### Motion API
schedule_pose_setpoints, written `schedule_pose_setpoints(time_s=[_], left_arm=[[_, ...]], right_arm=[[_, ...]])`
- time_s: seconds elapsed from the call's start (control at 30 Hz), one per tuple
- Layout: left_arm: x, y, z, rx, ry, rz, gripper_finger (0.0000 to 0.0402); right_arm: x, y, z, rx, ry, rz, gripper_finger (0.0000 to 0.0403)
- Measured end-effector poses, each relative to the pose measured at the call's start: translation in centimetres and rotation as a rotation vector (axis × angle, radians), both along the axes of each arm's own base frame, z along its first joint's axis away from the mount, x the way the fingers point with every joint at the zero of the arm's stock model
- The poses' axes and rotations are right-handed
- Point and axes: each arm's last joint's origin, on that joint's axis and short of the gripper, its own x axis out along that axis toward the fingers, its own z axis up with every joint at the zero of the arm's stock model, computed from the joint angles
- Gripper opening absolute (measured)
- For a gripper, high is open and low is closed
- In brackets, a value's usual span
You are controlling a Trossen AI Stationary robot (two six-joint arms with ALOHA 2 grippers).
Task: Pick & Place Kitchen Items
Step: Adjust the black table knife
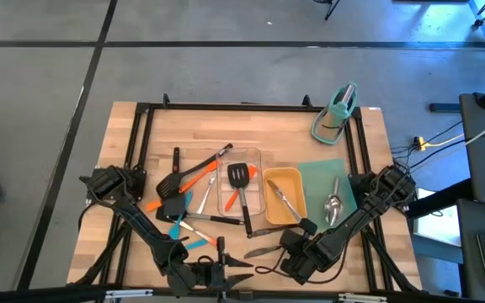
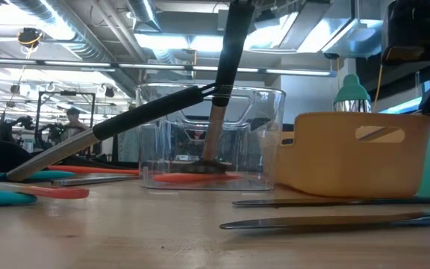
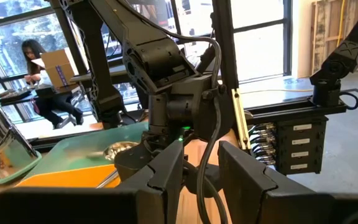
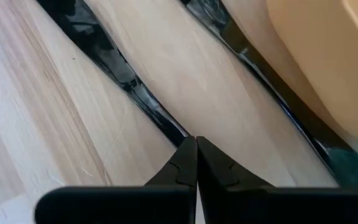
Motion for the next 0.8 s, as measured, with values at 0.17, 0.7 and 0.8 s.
schedule_pose_setpoints(time_s=[0.17, 0.7, 0.8], left_arm=[[0.0, 0.0, 0.0, -0.001, 0.000, 0.000, 0.0097], [0.0, 0.0, 0.0, -0.001, 0.000, 0.000, 0.0097], [0.0, 0.0, 0.0, -0.001, 0.001, -0.005, 0.0097]], right_arm=[[0.0, 0.0, 0.0, -0.005, 0.004, 0.007, 0.0000], [-0.1, -0.9, 1.0, -0.040, 0.018, 0.041, 0.0022], [-0.1, -1.4, 2.3, -0.056, 0.021, 0.045, 0.0023]])
